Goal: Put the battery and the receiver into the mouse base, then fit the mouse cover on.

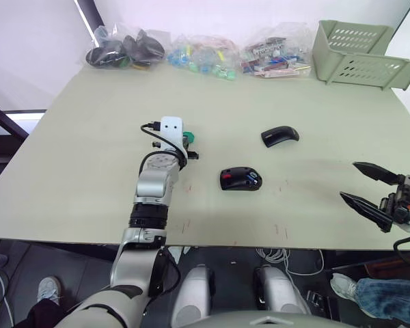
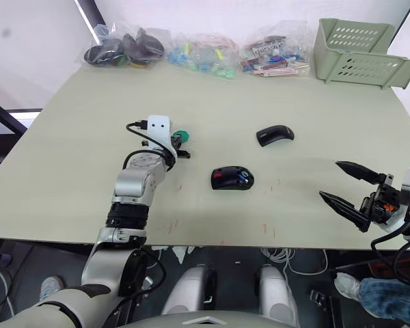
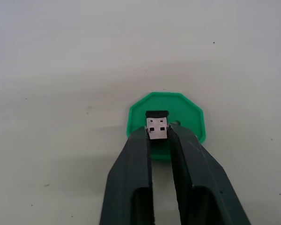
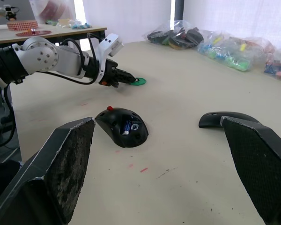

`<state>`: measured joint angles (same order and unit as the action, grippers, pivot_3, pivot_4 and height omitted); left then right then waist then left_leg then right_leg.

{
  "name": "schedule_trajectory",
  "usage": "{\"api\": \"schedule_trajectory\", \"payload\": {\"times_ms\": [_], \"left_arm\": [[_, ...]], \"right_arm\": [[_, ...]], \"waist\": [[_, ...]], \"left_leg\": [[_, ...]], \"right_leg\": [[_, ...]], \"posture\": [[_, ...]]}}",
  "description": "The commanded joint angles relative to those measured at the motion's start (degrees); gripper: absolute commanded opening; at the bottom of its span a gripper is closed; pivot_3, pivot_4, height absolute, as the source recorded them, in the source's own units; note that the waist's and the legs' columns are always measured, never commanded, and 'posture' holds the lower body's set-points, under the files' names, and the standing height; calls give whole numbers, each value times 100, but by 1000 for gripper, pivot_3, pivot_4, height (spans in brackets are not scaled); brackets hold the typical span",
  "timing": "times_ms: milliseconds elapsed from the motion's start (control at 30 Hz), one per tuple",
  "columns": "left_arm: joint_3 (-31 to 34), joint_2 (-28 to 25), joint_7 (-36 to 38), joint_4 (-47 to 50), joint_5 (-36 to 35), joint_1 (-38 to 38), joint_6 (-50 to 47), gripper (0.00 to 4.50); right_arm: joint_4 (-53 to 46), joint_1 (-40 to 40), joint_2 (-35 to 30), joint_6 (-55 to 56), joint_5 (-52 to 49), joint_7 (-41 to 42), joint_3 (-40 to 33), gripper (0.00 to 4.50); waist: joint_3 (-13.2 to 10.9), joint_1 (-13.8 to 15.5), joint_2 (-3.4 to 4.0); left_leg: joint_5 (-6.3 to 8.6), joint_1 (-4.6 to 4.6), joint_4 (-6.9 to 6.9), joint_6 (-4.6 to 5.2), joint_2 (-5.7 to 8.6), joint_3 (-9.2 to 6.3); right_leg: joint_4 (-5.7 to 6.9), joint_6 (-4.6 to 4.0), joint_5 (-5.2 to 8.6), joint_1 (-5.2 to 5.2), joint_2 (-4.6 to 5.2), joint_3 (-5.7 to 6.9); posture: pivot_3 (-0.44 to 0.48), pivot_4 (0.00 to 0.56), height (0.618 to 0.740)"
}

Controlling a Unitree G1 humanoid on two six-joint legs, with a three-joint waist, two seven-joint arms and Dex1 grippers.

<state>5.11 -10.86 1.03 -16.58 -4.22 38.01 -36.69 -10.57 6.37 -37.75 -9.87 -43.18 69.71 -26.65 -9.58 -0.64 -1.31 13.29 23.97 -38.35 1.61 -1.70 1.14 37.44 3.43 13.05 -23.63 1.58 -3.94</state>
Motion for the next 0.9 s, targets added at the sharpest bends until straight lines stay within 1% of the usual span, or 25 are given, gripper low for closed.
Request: {"api": "schedule_trajectory", "payload": {"times_ms": [33,333,600,700,767,800,833,867,900], "left_arm": [[42,2,2,139,9,14,89,20],[52,-36,83,300,-26,-41,143,20],[-50,-529,1037,1111,-263,-294,256,20],[-130,-841,1789,1637,-544,-379,348,20],[-363,-1254,2922,2341,-1008,-652,462,20],[-453,-1502,3456,2607,-1210,-795,470,20],[-507,-1674,3799,2776,-1341,-893,470,20],[-520,-1787,3963,2815,-1410,-936,477,20],[-542,-1940,4273,2820,-1446,-1006,718,20]], "right_arm": [[-164,-39,-37,44,-65,20,-16,4500],[-163,-88,-49,41,-68,-15,39,4500],[-334,-175,-24,6,-49,-104,211,4500],[-360,-139,52,142,57,-66,331,4500],[-505,-170,86,81,92,-222,449,4500],[-677,-203,9,-163,59,-362,545,4500],[-798,-221,-54,-341,30,-460,610,4500],[-882,-241,-94,-464,17,-538,666,4500],[-1051,-272,-199,-728,89,-776,771,4500]], "waist": [[0,-1,0],[0,-1,0],[0,-10,0],[0,-10,0],[-1,-8,0],[-1,-29,1],[-2,-37,3],[-2,-34,5],[-2,-27,5]], "left_leg": [[0,0,0,0,0,0],[0,0,0,0,0,0],[0,-3,0,-1,0,0],[-1,-5,-1,-1,0,2],[-1,-5,0,-1,0,2],[-1,-4,0,-1,-1,2],[0,-4,2,-2,-2,7],[0,-8,4,-2,-5,13],[0,-10,4,-2,-6,13]], "right_leg": [[0,0,0,0,0,0],[1,0,0,0,0,0],[7,-1,0,0,-1,-2],[8,-1,1,1,0,-2],[8,-2,1,0,0,-3],[7,-2,1,0,1,-3],[10,-4,2,-3,1,-7],[9,-5,3,-4,1,-10],[13,-6,4,-4,3,-11]], "posture": [[0,150,740],[0,150,740],[0,150,740],[0,150,740],[0,150,740],[0,150,740],[0,150,740],[0,150,740],[0,150,740]]}}
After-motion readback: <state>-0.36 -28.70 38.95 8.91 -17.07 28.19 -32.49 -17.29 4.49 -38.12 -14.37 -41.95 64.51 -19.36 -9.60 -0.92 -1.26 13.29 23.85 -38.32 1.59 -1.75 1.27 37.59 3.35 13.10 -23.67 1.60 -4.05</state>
